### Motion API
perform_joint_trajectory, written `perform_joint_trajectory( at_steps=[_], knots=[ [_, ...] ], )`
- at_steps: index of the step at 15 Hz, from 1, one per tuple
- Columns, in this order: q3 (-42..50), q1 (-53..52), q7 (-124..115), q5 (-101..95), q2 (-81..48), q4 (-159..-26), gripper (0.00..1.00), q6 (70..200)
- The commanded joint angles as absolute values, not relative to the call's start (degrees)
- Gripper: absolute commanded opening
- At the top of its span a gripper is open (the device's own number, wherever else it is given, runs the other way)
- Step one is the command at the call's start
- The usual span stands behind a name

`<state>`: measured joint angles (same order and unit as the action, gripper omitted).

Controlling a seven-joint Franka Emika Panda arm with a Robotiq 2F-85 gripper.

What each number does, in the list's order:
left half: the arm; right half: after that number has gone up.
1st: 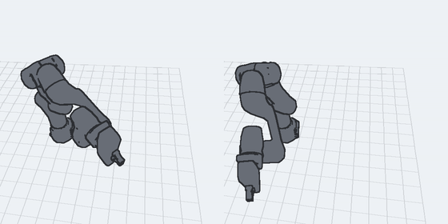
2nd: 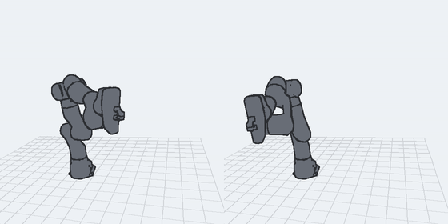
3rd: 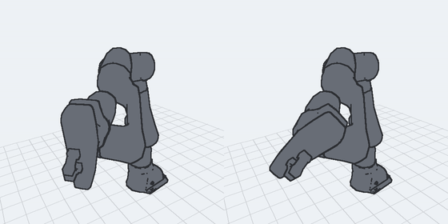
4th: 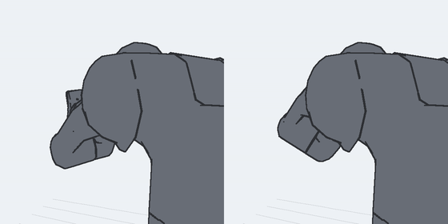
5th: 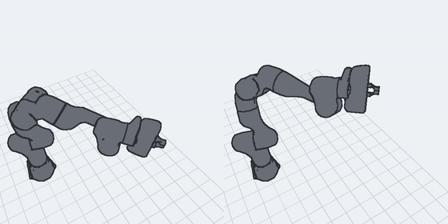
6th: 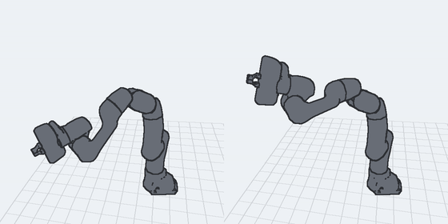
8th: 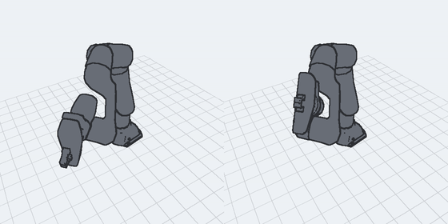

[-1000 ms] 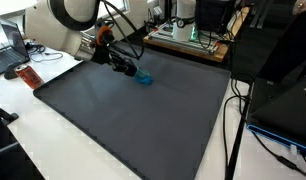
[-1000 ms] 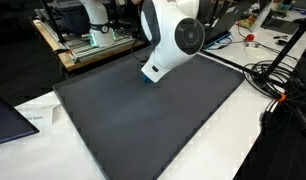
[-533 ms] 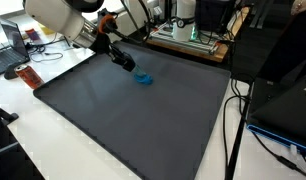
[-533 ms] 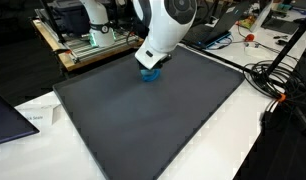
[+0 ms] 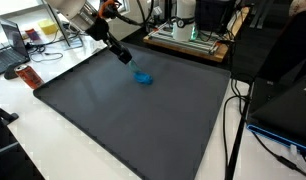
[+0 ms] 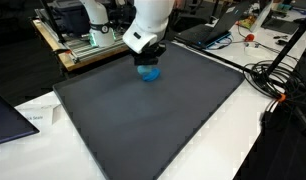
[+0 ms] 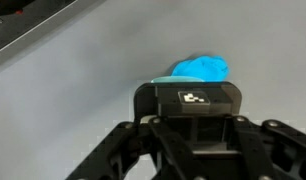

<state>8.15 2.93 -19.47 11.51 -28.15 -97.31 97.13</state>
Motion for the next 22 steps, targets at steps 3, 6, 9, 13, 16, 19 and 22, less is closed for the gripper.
perform_joint_trajectory(
  at_steps=[3, 6, 9, 13, 16, 19, 22],
  knots=[
    [8.3, 3.0, -20.5, 10.4, -19.2, -107.0, 0.22, 103.1],
    [8.3, 3.5, -20.2, 11.1, -16.0, -110.1, 0.22, 105.8],
    [8.3, 3.6, -21.0, 11.0, -12.8, -113.5, 0.22, 109.9],
    [8.0, 2.8, -24.9, 10.5, -9.4, -117.0, 0.22, 116.5],
    [7.2, 1.2, -30.6, 8.0, -8.5, -118.3, 0.22, 120.5],
    [6.5, -1.1, -38.7, 3.0, -8.4, -118.7, 0.22, 123.0],
    [5.9, -3.0, -47.1, -2.9, -8.9, -118.2, 0.22, 122.8]
  ],
)
